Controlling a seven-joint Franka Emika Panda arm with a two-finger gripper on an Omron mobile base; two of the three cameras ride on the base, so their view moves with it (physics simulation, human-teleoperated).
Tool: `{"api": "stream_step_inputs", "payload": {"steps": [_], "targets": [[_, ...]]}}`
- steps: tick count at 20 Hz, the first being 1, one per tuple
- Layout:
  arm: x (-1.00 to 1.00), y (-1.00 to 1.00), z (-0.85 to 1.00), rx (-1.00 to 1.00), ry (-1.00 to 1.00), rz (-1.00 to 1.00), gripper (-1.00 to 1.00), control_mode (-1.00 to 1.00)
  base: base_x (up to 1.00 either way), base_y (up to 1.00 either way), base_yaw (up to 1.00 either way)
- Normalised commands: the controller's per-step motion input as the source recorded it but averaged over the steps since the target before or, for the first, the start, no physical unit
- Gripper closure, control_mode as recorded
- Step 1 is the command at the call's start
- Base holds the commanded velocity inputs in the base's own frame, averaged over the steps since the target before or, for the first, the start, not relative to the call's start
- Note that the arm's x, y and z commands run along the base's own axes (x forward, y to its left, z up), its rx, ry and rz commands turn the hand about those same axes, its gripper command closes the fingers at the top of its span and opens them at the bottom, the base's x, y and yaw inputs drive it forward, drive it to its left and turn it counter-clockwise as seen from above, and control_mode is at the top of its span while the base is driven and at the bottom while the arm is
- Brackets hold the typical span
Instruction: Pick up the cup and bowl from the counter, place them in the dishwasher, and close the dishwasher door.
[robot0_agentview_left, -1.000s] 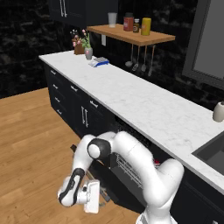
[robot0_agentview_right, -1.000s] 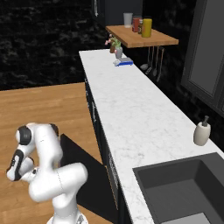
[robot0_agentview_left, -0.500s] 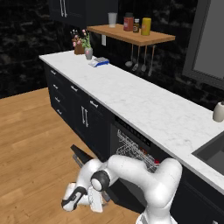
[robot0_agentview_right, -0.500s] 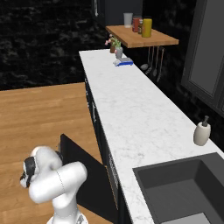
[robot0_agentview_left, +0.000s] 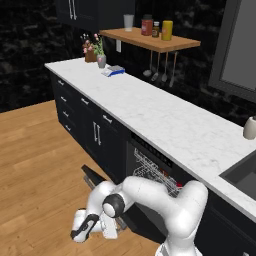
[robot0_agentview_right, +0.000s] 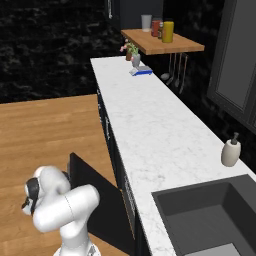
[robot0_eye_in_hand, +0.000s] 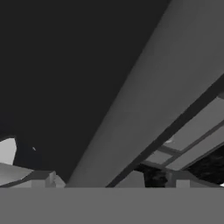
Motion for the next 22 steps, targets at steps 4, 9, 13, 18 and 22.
{"api": "stream_step_inputs", "payload": {"steps": [4, 9, 13, 18, 22], "targets": [[0.76, -1.0, -0.08, 0.0, -0.05, 0.28, -1.0, -1.0, 0.0, 0.0, 0.0], [0.92, -1.0, 0.0, 0.0, -0.08, 0.21, -1.0, -1.0, 0.0, 0.0, 0.0], [1.0, -1.0, 0.0, 0.0, -0.07, 0.13, -1.0, -1.0, 0.0, 0.0, 0.0], [1.0, -1.0, 0.0, 0.01, -0.04, 0.06, -1.0, -1.0, 0.0, 0.0, 0.0], [1.0, -1.0, 0.0, 0.04, 0.0, 0.02, -1.0, -1.0, 0.0, 0.0, 0.0]]}}
